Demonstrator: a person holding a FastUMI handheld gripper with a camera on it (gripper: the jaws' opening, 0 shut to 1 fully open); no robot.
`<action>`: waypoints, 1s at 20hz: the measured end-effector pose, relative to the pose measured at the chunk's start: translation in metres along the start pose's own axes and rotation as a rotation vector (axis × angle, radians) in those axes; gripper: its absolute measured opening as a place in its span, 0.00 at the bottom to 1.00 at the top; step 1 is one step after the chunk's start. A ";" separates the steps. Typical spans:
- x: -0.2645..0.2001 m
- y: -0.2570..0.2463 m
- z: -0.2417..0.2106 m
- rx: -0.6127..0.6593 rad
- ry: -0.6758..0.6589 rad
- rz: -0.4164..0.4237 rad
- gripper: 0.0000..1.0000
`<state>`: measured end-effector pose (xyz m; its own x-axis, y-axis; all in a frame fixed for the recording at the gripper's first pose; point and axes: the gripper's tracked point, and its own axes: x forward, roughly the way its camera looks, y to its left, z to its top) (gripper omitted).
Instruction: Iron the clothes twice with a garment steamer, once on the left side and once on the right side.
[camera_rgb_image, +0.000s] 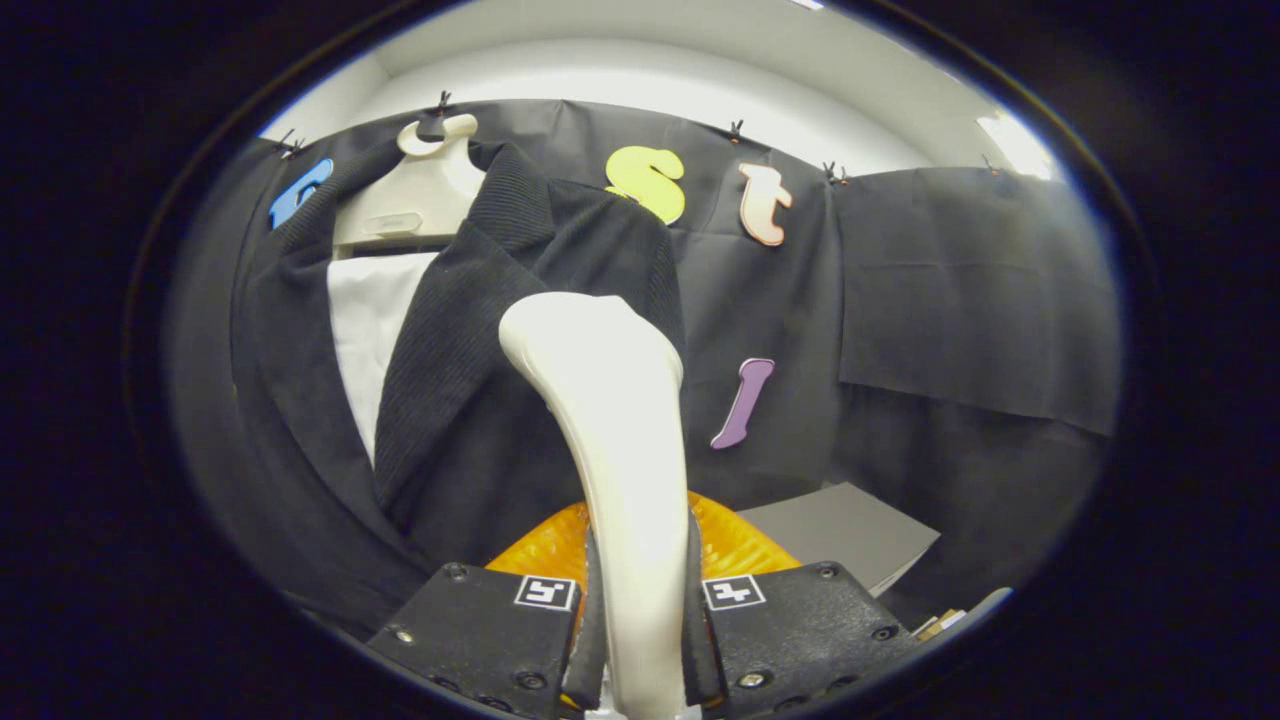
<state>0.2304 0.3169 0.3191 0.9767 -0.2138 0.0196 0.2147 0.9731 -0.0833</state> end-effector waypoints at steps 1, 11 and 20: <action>0.003 0.001 -0.002 -0.001 0.003 -0.009 0.33; 0.007 0.012 -0.037 -0.049 0.029 -0.002 0.33; 0.002 0.014 -0.091 -0.098 0.087 0.036 0.33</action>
<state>0.2356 0.3223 0.2271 0.9792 -0.1898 -0.0713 0.1746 0.9681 -0.1796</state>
